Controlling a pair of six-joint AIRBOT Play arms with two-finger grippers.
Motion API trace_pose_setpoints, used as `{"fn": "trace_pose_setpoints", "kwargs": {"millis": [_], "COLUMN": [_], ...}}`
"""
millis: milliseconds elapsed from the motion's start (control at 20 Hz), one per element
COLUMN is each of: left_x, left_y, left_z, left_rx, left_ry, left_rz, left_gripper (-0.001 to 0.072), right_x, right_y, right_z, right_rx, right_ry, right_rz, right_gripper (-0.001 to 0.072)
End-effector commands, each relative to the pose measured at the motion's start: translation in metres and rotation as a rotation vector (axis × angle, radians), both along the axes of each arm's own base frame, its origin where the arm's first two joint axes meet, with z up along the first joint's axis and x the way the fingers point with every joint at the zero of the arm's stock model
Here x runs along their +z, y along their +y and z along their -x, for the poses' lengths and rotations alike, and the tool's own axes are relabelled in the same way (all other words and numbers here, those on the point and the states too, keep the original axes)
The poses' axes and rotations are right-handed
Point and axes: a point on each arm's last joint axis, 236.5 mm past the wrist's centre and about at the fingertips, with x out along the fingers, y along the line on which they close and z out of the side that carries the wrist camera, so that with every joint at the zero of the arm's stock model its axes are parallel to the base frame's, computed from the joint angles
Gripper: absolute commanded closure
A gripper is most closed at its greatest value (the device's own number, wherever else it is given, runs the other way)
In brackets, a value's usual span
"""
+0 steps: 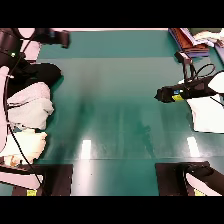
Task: Fold the shirts.
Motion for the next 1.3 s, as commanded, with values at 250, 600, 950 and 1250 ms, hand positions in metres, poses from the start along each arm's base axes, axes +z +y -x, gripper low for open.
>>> {"fn": "trace_pose_setpoints", "kwargs": {"millis": [250, 600, 950, 1250], "left_x": [-0.167, -0.2, -0.11, 0.19], "left_y": [0.163, 0.166, 0.164, 0.079], "left_z": [-0.004, -0.019, -0.019, 0.054], "left_rx": [0.334, 0.386, 0.395, 0.146], "left_ry": [0.328, 0.328, 0.226, -0.416], "left_rz": [-0.041, 0.008, 0.015, 0.025], "left_gripper": [0.0002, 0.0097, 0.0686, 0.0686], "right_x": [0.0, 0.0, 0.033, 0.183], "right_y": [0.001, 0.001, 0.0, -0.02], "right_z": [0.0, 0.0, -0.007, -0.022], "right_rx": [0.001, 0.0, -0.017, -0.089], "right_ry": [0.001, -0.001, -0.118, -0.493], "right_rz": [-0.001, -0.001, -0.028, -0.104], "right_gripper": [0.0689, 0.0689, 0.0689, 0.0689]}}
